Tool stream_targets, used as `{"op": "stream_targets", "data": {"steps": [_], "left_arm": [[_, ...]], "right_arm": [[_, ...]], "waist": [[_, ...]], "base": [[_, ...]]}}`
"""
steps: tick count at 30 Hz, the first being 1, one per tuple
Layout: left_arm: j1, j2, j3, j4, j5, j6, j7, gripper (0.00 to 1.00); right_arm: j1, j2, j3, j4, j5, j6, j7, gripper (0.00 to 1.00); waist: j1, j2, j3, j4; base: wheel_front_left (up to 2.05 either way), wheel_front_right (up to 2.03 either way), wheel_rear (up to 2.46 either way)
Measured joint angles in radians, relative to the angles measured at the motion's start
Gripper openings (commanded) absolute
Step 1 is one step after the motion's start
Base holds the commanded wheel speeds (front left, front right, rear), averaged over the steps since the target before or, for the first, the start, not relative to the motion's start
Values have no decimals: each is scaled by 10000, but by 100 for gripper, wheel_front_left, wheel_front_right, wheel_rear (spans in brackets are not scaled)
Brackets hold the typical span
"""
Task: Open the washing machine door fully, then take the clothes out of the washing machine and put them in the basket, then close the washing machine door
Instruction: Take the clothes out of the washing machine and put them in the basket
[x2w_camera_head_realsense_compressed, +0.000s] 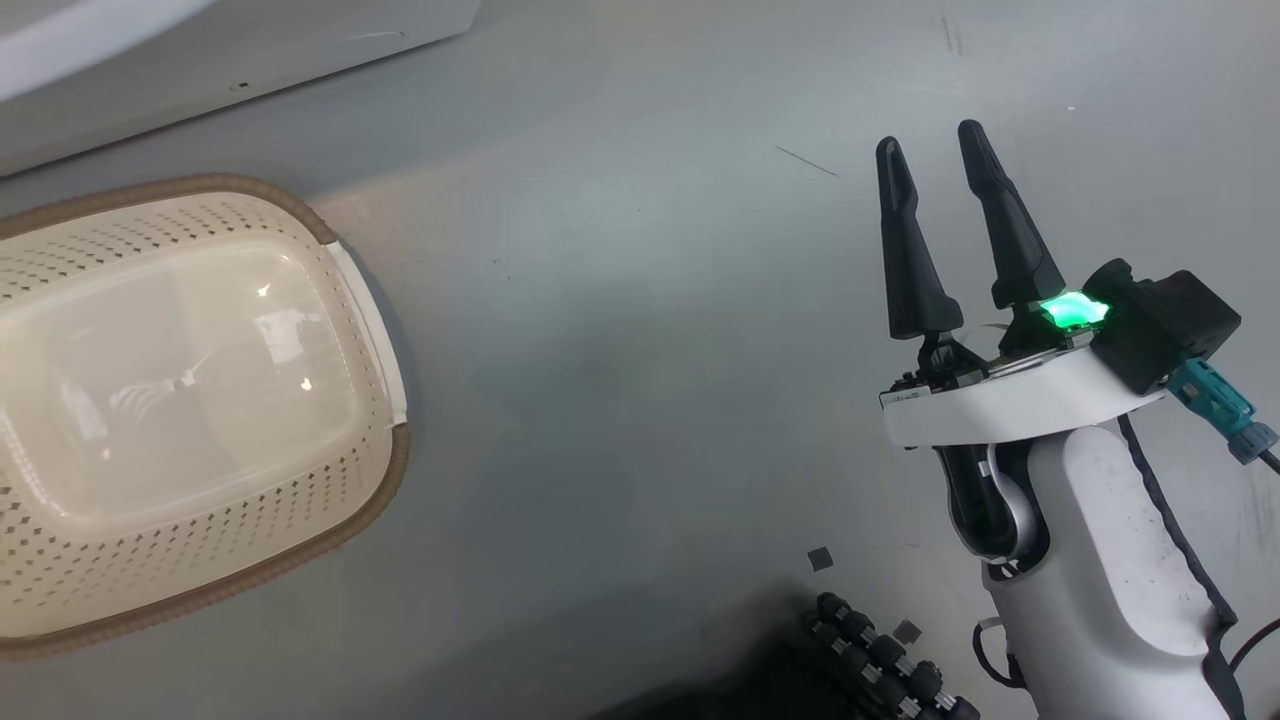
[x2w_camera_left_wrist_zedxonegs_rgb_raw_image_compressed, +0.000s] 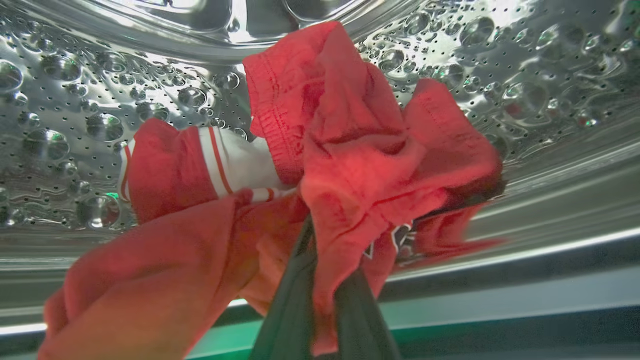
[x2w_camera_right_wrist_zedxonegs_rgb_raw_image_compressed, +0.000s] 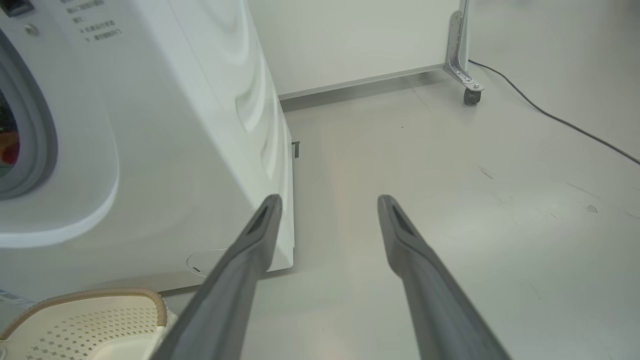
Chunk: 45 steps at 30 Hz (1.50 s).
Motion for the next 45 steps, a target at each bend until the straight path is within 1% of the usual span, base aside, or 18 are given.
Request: {"op": "stream_targets", "data": {"steps": [6,11,15,16,17,23,34,40,42,45], "left_arm": [[20,-217,-25,6,-21,-309,-591,0],[241,-267,-65,-6,-27,-500,-1218,0],[716,-433,-61,-17,-27,-527,-1824,0],[835,-506,-56,-38,-27,-535,-1994,0],[948,-564,-63,-61,-27,-606,-2148,0],[1637,-842,-56,-268,-29,-690,-3170,0],[3145,-1254,-19,-890,-23,-698,-5068,0],[3932,-1532,-125,-1317,146,-685,-5835,0],[4273,-1613,-184,-1572,224,-619,-6184,0],[4639,-1628,-201,-1866,313,-579,-6502,0]], "right_arm": [[-1,0,-115,48,-245,0,0,100],[-1,0,-159,107,-437,0,0,100],[0,-4,-194,176,-575,8,0,100],[1,-4,-219,190,-616,54,0,100],[4,-4,-238,207,-652,54,0,100],[71,-6,-337,305,-947,54,0,100],[563,-12,-625,485,-1371,54,0,100],[871,-12,-832,516,-1592,54,0,100],[1016,-13,-851,529,-1685,54,0,100],[1121,-12,-848,535,-1753,54,0,100]], "waist": [[0,0,-110,221],[0,0,-275,429],[0,0,-463,586],[0,0,-517,626],[0,0,-574,666],[0,0,-966,892],[0,0,-1876,1327],[0,0,-2411,1644],[0,0,-2671,1828],[0,0,-2941,1999]], "base": [[0,0,0],[0,0,0],[0,0,0],[0,0,0],[0,0,0],[0,0,0],[0,0,0],[0,0,0],[0,0,0],[0,0,0]]}}
